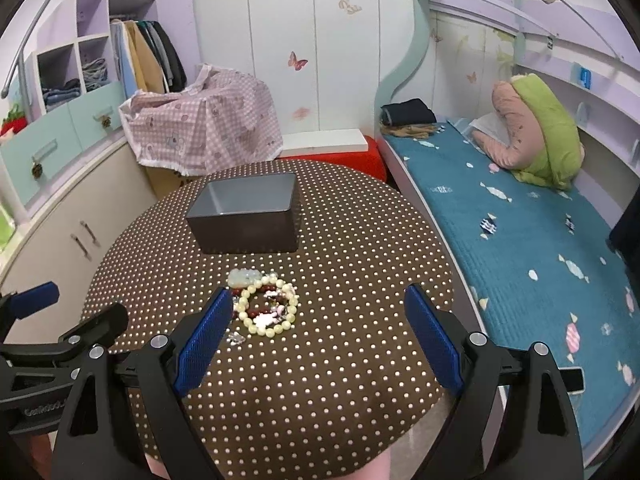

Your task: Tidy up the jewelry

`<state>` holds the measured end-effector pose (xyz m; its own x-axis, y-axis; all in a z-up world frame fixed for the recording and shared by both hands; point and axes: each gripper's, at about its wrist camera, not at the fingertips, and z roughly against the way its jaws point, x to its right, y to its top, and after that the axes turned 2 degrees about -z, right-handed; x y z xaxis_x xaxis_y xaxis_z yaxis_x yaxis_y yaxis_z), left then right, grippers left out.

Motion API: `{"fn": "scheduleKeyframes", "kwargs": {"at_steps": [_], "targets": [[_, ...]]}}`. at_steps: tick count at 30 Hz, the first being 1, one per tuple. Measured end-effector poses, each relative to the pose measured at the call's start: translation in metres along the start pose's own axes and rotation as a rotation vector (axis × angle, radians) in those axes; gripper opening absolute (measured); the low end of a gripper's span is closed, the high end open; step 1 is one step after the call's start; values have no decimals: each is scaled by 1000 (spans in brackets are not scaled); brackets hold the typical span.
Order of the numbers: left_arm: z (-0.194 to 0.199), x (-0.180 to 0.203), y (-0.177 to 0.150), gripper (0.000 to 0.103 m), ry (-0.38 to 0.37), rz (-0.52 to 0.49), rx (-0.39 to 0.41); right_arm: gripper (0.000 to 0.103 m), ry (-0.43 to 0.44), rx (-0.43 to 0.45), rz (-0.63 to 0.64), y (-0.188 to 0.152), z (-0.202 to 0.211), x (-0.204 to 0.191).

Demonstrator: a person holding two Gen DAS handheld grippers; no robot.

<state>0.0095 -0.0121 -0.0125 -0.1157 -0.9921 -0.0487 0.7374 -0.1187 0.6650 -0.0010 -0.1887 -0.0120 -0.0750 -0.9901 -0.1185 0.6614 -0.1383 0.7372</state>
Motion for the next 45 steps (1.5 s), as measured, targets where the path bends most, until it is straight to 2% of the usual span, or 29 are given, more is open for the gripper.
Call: {"fn": "scheduleKeyframes", "kwargs": {"at_steps": [17,25,29,33,36,39,45], "targets": [[-11,1,-3,96,-15,-2,-10,85,2,-2,10,-6,-6,2],[-16,-5,-6,96,-13,10,-10,85,-64,74,88,-12,-9,-6],[-26,-16,-10,96,-9,52,-24,85,-2,79,74,-19,-18,-5],[-44,-29,-15,96,22,98,-43,85,32,28,18,-25,-39,0],[-57,-35,-18,96,40,121,-56,85,-4,-13,8,-30,-59,2],[-69,-37,-20,96,10,126,-43,85,-55,-35,26,-32,-79,3],[-90,-31,-18,96,26,99,-30,85,10,-68,18,-28,-111,9]]}}
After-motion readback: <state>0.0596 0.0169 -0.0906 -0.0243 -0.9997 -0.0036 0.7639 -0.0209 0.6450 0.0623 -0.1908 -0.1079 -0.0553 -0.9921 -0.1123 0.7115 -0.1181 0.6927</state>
